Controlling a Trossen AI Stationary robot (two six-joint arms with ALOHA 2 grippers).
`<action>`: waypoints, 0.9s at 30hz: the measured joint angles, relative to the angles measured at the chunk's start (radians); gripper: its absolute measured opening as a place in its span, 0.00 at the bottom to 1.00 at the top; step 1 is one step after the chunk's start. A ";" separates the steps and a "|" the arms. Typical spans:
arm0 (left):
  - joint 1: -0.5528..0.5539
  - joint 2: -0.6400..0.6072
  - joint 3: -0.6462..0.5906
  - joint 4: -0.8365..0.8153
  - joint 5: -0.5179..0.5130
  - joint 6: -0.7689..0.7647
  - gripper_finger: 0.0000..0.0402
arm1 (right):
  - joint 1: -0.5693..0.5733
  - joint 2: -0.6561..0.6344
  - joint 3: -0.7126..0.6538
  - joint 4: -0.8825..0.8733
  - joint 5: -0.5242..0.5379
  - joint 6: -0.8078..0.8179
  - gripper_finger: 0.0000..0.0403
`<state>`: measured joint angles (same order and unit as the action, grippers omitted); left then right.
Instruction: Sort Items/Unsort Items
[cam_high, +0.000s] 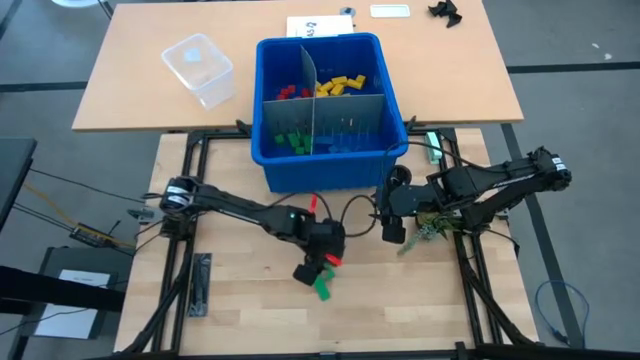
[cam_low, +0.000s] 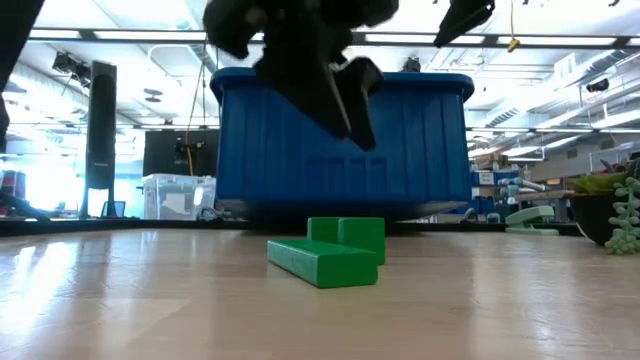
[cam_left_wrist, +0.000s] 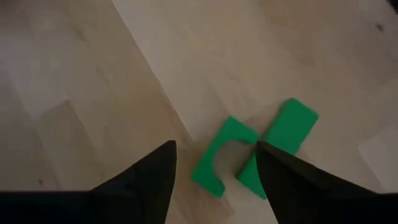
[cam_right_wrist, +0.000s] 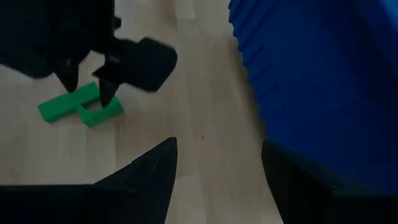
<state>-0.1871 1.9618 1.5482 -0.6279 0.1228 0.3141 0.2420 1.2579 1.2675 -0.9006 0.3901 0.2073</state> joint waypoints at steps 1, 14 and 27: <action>0.000 0.010 0.000 0.000 0.002 0.017 0.56 | 0.000 0.000 0.000 0.001 0.000 0.000 0.58; 0.006 0.137 0.002 0.018 -0.017 0.116 0.52 | 0.000 0.003 -0.002 -0.002 -0.001 0.000 0.58; 0.006 0.138 0.003 0.037 0.038 0.156 0.03 | 0.000 0.002 -0.002 0.002 0.000 0.001 0.58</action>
<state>-0.1810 2.0998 1.5509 -0.5912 0.1608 0.4699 0.2424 1.2600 1.2655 -0.8989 0.3899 0.2080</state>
